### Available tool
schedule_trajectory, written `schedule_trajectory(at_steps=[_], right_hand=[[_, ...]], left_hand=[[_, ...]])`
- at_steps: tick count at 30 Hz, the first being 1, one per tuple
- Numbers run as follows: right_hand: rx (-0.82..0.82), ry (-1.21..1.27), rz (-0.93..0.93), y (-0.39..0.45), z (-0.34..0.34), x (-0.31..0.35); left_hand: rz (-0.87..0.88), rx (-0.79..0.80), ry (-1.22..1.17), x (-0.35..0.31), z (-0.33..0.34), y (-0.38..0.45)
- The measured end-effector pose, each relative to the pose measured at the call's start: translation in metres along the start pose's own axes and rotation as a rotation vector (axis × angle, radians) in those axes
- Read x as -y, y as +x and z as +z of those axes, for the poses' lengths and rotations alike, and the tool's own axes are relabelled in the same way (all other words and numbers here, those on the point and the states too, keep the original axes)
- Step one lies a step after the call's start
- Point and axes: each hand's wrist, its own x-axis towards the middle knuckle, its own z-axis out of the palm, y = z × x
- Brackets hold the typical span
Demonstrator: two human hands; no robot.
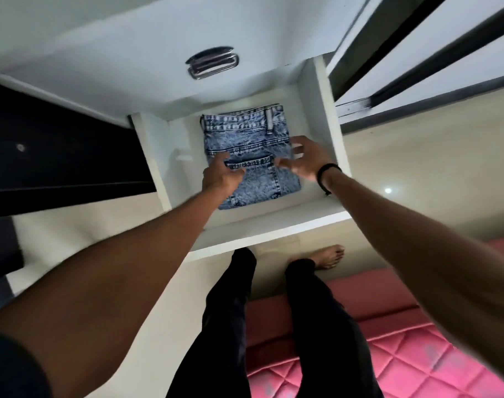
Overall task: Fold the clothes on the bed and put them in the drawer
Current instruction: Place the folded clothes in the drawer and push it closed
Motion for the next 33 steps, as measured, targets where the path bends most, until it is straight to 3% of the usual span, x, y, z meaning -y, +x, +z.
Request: schedule_trajectory(at_steps=[4,10,16,20,24,29,33], right_hand=[[-0.034,0.009,-0.09,-0.055,-0.046,-0.004],[-0.389,0.276,0.01,-0.159,-0.128,-0.079],[-0.755,0.611,0.27,-0.308,-0.154,-0.231],[-1.004,0.807,0.465,-0.417,-0.115,-0.347],[-1.162,1.019,0.662,-0.514,-0.06,-0.444],[-1.369,1.133,0.832,-0.601,-0.018,-0.548],[-1.436,1.134,0.974,-0.629,0.007,-0.618]], left_hand=[[0.188,0.132,0.002,-0.061,0.013,-0.035],[0.453,0.259,0.157,-0.163,0.084,-0.114],[0.657,0.596,0.397,-0.218,0.263,-0.233],[0.718,0.869,0.586,-0.203,0.395,-0.34],[0.771,1.062,0.806,-0.14,0.507,-0.412],[0.903,1.116,1.071,-0.081,0.593,-0.52],[0.788,1.096,1.281,-0.043,0.659,-0.553]])
